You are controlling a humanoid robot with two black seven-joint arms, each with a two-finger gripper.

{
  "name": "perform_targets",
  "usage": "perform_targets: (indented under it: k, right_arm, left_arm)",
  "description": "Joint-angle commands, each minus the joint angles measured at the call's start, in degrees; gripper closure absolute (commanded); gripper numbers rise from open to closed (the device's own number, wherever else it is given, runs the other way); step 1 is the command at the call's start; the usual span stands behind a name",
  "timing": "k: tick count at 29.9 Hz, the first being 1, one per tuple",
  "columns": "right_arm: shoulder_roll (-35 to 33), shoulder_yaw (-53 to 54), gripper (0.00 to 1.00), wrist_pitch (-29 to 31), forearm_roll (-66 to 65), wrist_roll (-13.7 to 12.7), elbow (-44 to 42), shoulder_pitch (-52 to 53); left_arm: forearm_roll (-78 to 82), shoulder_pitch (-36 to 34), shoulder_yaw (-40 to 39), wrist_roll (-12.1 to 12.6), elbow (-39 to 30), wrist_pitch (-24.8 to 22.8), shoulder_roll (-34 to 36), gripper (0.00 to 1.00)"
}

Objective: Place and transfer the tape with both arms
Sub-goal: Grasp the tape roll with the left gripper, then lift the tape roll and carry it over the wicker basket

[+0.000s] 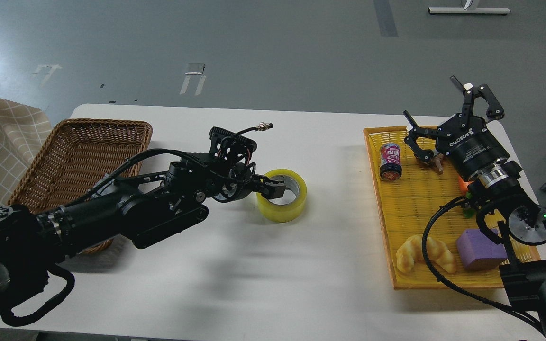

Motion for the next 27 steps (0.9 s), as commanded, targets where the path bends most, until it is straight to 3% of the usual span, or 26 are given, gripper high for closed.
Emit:
perform_targets:
  k: [1, 5, 7, 12, 27]
  right_arm:
    - [-0.03, 0.0, 0.0, 0.0, 0.0, 0.08, -0.01, -0.12]
    - [-0.03, 0.0, 0.0, 0.0, 0.0, 0.08, -0.09, -0.12]
    - [-0.03, 0.0, 0.0, 0.0, 0.0, 0.08, -0.09, -0.12]
    - [0.06, 0.0, 0.0, 0.0, 0.0, 0.26, -0.09, -0.39]
    - [0.24, 0.09, 0.0, 0.0, 0.0, 0.35, -0.01, -0.39]
  left_arm:
    - [-0.25, -0.49, 3.07, 0.11, 0.23, -0.1, -0.4, 0.35]
    - [-0.52, -0.41, 3.96, -0.06, 0.23, -0.1, -0.4, 0.61]
    - [-0.52, -0.32, 4.05, -0.68, 0.23, -0.1, -0.4, 1.0]
    - [-0.52, -1.02, 4.31, -1.91, 0.32, -0.1, -0.84, 1.0]
    - [-0.96, -7.17, 3.96, -2.26, -1.09, -0.1, 2.67, 1.0]
